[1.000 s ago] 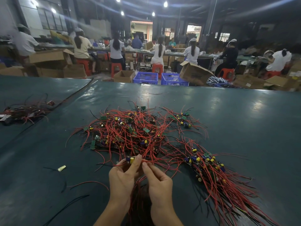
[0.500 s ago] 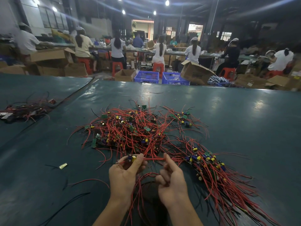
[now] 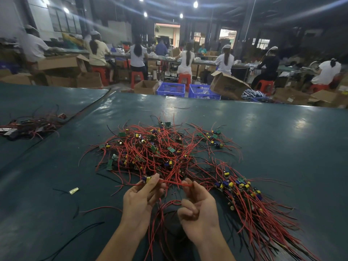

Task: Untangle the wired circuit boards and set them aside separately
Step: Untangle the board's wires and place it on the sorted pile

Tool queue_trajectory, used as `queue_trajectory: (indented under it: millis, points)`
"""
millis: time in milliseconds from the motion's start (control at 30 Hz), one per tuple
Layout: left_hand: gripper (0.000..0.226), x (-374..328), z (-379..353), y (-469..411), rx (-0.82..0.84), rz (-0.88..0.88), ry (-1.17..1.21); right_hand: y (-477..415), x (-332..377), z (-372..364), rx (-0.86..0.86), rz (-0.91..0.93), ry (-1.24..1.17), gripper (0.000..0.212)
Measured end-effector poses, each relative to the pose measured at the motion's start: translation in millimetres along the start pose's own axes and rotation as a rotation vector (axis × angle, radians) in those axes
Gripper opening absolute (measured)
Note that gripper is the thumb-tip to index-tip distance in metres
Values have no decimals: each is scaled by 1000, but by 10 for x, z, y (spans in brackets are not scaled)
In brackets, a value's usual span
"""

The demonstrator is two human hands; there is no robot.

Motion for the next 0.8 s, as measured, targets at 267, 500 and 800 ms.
queue_trajectory:
  millis: [267,500,800]
  points:
    - [19,-24,2,19,-55,-51,147,27,23,-16,36,100,132,25]
    - [14,-164,46,-12,-8,-63,-29,47,184,-35,165,274,177,47]
    - [42,-28,-102,98,307,173,-532,-21,4,-60,136,222,680,40]
Point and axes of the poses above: each hand's wrist, its own y-axis away from the middle knuckle, its own z-axis out of the back of the hand, x = y × z, the point moved 5 cm from there along -y, towards the middle knuckle, and after that the axes turned 7 degrees about y, right-handed, at the moved point
